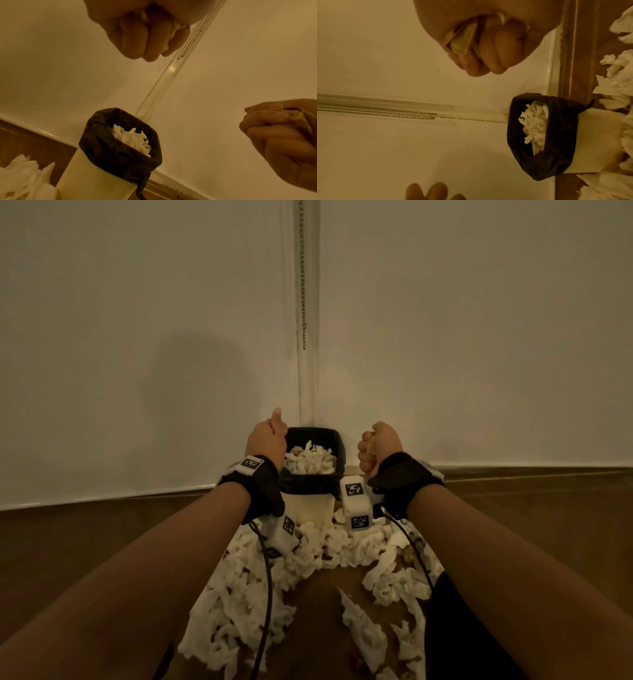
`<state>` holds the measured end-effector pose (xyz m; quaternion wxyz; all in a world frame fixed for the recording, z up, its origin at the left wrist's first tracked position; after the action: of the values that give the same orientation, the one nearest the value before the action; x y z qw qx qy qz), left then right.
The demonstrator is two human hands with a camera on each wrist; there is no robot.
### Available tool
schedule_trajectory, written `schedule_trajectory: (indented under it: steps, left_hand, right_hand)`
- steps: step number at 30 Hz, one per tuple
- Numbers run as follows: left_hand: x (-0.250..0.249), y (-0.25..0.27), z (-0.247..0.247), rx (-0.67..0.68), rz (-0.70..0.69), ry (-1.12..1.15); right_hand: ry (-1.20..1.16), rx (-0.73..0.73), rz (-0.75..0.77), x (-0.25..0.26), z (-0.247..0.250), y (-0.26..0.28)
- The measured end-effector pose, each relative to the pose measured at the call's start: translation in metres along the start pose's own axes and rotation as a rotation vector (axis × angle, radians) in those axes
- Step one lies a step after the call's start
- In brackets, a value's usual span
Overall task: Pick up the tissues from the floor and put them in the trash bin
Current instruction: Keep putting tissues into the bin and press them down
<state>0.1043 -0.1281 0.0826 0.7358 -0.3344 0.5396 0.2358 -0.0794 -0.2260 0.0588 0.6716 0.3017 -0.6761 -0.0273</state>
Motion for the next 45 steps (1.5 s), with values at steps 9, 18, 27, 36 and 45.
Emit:
schedule_trajectory:
  steps: [9, 18, 27, 36, 45]
  left_hand:
    - [0.068, -0.039, -0.033, 0.209, 0.366, 0.068]
    - [0.109, -0.064, -0.044, 0.129, 0.252, -0.086]
    - [0.118, -0.069, -0.045, 0.107, 0.027, -0.195]
    - [0.141, -0.07, -0.069, 0.251, -0.03, -0.548]
    - [0.109, -0.044, -0.06, 0.026, -0.223, -0.552]
  right_hand:
    - [0.074, -0.098, 0.12, -0.012, -0.02, -0.048]
    - [-0.027, -0.02, 0.026, -0.027, -0.035, -0.097]
    - [0.164, -0.083, 0.051, -0.045, -0.054, -0.127]
    - [-0.005, 0.169, -0.027, -0.056, -0.077, -0.138]
    - [0.353, -0.139, 0.206, -0.035, -0.039, -0.137]
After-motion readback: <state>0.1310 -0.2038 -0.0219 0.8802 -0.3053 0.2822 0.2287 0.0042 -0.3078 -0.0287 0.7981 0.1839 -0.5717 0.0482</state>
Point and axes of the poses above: each hand's wrist, its own y-axis away from the middle knuckle, its own z-axis out of the back of the hand, x = y × z, the point moved 6 cm from there along -y, towards the middle knuckle, and after that the axes turned 15 degrees about y, right-handed, at the moved point
